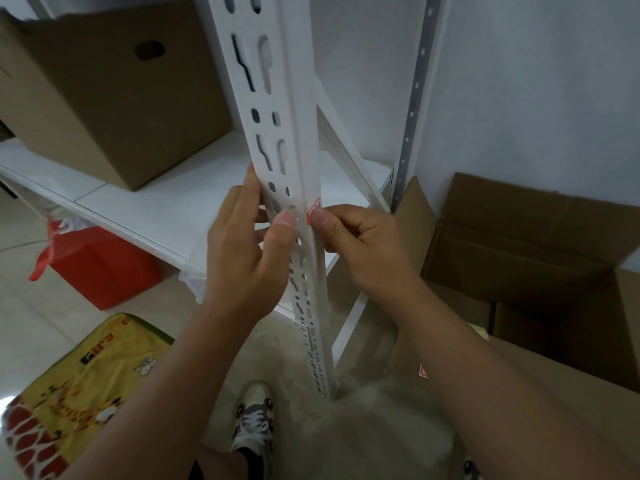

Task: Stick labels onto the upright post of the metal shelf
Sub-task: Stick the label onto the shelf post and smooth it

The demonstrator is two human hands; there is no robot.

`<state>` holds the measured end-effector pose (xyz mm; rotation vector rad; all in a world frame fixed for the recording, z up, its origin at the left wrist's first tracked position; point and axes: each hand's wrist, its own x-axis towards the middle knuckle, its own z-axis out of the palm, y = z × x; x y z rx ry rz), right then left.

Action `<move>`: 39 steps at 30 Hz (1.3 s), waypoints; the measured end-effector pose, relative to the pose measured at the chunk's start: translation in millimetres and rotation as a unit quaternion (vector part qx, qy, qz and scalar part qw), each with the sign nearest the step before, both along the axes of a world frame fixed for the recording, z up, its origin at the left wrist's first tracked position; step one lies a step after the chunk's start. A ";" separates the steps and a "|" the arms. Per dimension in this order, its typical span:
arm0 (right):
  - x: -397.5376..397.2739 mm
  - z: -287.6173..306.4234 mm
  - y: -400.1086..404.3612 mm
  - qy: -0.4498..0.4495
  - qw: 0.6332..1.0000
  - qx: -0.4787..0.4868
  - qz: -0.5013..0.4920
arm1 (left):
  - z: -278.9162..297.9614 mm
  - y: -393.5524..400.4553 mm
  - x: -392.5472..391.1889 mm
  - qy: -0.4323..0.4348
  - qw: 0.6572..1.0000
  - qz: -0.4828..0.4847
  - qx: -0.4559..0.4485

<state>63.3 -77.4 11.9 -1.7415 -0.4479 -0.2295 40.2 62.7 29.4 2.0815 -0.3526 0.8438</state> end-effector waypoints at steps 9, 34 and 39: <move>-2.8 10.0 -6.1 0.075 0.992 0.082 0.055 | -2.7 3.3 2.7 -0.005 1.000 -0.003 -0.019; -3.7 -4.2 -12.6 0.039 0.994 -0.091 0.035 | -4.3 -20.1 0.5 0.025 0.992 0.127 -0.005; -13.7 -18.4 -34.4 0.062 0.987 -0.142 0.039 | 1.8 -20.3 -0.4 0.015 0.989 0.146 0.019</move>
